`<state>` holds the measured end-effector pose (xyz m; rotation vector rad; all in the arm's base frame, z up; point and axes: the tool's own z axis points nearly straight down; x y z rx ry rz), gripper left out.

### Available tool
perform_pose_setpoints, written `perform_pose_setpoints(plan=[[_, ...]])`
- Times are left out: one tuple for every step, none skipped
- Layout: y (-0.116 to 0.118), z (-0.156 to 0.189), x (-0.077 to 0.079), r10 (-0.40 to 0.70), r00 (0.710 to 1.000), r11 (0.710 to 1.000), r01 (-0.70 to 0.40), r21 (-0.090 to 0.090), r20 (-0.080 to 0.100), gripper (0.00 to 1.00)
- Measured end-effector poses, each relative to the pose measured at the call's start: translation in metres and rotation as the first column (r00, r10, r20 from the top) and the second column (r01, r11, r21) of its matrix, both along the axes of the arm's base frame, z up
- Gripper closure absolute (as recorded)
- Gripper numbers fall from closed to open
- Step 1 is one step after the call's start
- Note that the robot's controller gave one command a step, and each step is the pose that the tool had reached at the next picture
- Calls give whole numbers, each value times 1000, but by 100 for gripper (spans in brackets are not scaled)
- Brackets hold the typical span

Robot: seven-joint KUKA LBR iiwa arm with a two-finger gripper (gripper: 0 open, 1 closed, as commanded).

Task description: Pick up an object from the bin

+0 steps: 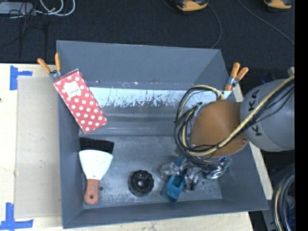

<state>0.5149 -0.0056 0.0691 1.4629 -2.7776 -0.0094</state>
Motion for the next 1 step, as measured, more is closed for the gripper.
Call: perform_pose_setpoints(plan=[[1, 13, -4, 0, 1000, 1000, 0, 0, -13, 100]])
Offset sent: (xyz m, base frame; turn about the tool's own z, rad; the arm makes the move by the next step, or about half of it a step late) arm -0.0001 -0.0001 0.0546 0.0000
